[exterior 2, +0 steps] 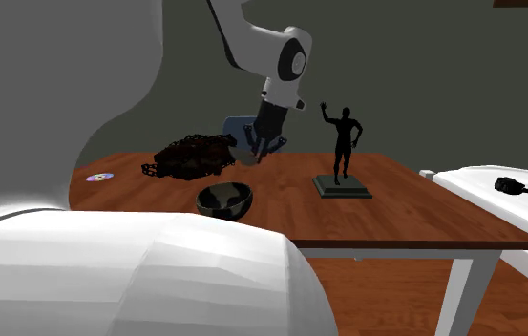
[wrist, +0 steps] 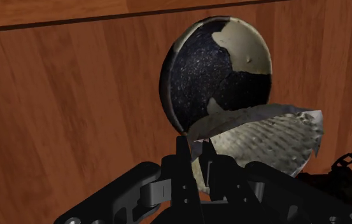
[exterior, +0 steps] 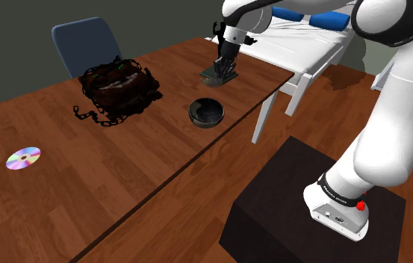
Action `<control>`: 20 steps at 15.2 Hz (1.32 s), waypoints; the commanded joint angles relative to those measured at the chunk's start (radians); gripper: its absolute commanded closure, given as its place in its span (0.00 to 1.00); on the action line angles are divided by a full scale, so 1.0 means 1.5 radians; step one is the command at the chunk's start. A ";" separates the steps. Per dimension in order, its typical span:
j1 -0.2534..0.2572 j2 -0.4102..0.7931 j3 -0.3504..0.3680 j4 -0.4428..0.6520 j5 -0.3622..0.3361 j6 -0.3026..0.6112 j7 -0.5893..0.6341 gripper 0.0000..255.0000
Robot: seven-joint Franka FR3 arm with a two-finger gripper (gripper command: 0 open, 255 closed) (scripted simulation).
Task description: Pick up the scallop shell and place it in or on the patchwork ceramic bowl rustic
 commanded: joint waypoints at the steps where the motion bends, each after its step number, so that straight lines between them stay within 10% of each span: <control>1: 0.018 -0.040 0.006 -0.049 -0.007 0.018 0.021 1.00; 20: 0.041 -0.019 0.030 -0.156 0.030 0.149 0.000 1.00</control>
